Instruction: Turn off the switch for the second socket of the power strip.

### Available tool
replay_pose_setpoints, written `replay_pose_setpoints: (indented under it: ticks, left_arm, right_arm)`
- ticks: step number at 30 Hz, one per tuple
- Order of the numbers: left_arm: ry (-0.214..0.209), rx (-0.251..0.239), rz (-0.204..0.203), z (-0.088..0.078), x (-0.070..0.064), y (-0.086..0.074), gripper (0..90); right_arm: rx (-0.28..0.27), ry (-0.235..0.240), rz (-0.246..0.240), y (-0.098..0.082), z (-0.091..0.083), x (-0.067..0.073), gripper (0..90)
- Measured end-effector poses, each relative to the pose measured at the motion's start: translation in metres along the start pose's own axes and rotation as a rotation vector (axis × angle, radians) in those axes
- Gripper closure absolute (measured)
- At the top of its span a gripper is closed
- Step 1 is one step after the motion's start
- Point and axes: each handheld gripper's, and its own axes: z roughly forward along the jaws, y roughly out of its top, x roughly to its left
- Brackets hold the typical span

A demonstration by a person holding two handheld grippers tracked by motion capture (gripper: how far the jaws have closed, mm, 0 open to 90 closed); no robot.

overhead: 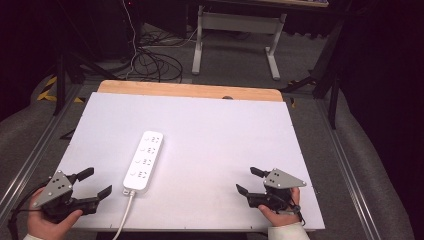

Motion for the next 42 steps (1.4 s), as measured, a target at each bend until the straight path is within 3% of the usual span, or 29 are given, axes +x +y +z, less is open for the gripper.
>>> replay_pose_setpoints:
  ticks: [5,8,10,18,23,42]
  left_arm:
    - [-0.013,-0.002,-0.019,-0.001,-0.002,0.003,19.7]
    - [-0.017,-0.004,-0.008,-0.002,-0.002,0.005,20.9]
    - [-0.005,0.015,0.023,-0.003,-0.003,0.008,22.7]
    - [-0.043,0.008,0.006,-0.005,-0.003,0.017,27.8]
    - [-0.033,0.018,0.02,-0.005,-0.005,0.021,29.4]
    - [-0.081,0.017,0.024,0.012,-0.008,0.053,31.2]
  right_arm:
    - [0.005,0.007,0.005,-0.001,0.001,-0.001,27.2]
    - [0.01,0.007,0.006,-0.002,0.001,-0.001,27.2]
    - [0.011,0.007,0.006,-0.002,0.002,-0.001,27.7]
    - [0.012,0.011,0.012,-0.002,0.002,-0.001,28.0]
    - [0.029,0.008,0.02,-0.003,0.004,-0.001,28.9]
    - [0.02,0.017,0.021,-0.003,0.003,-0.001,28.9]
